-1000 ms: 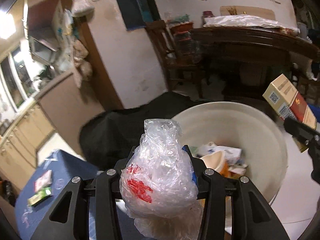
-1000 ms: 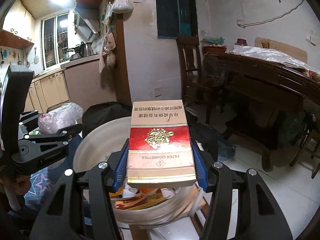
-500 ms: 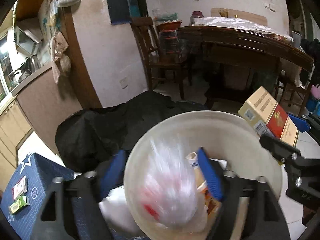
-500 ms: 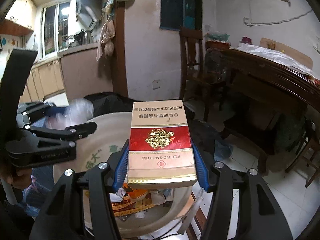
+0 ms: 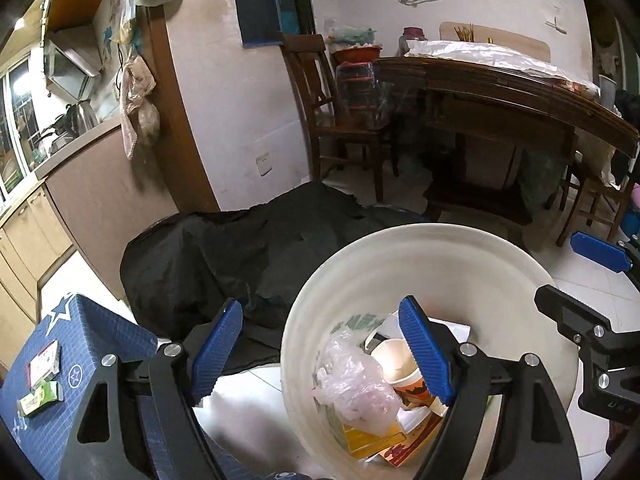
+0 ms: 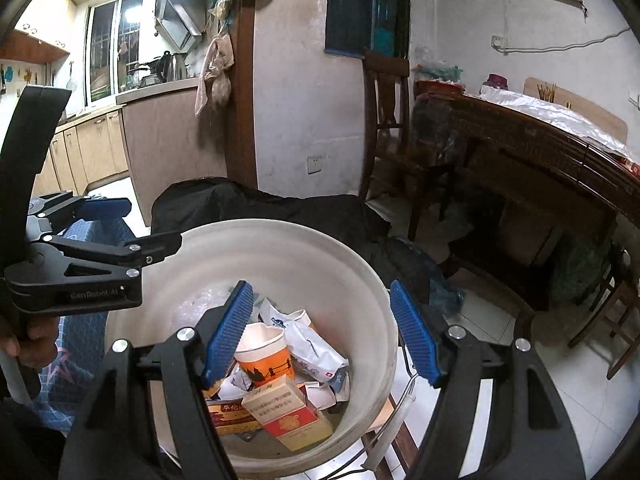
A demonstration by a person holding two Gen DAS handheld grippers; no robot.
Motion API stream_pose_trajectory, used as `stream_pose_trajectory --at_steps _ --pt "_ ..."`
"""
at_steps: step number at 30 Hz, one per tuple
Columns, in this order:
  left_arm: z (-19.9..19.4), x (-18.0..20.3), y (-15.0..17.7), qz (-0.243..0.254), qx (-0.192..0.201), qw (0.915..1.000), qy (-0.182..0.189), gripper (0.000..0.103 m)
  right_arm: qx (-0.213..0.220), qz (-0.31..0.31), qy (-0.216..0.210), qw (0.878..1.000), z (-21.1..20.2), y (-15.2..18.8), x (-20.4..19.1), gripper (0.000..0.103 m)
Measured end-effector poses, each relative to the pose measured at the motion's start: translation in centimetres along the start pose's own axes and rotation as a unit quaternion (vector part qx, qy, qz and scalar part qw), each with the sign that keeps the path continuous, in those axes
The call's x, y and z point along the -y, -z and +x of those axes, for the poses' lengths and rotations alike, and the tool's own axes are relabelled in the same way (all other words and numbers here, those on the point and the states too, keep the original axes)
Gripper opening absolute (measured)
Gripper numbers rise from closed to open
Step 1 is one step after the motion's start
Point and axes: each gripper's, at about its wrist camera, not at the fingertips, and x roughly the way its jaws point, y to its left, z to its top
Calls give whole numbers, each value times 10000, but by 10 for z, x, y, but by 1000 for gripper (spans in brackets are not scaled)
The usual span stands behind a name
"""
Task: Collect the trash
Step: 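Move both open tools back to the table toward the medicine and ointment boxes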
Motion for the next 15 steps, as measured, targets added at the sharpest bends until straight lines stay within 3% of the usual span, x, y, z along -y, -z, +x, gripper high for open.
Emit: stream_pose_trajectory --at_steps 8,15 --pt "-18 -24 22 -135 -15 9998 -174 81 53 -83 -248 9996 -4 -6 -21 68" --pt "-41 -111 74 -827 -318 9943 -591 81 133 -475 -1070 9930 0 -20 -94 64"
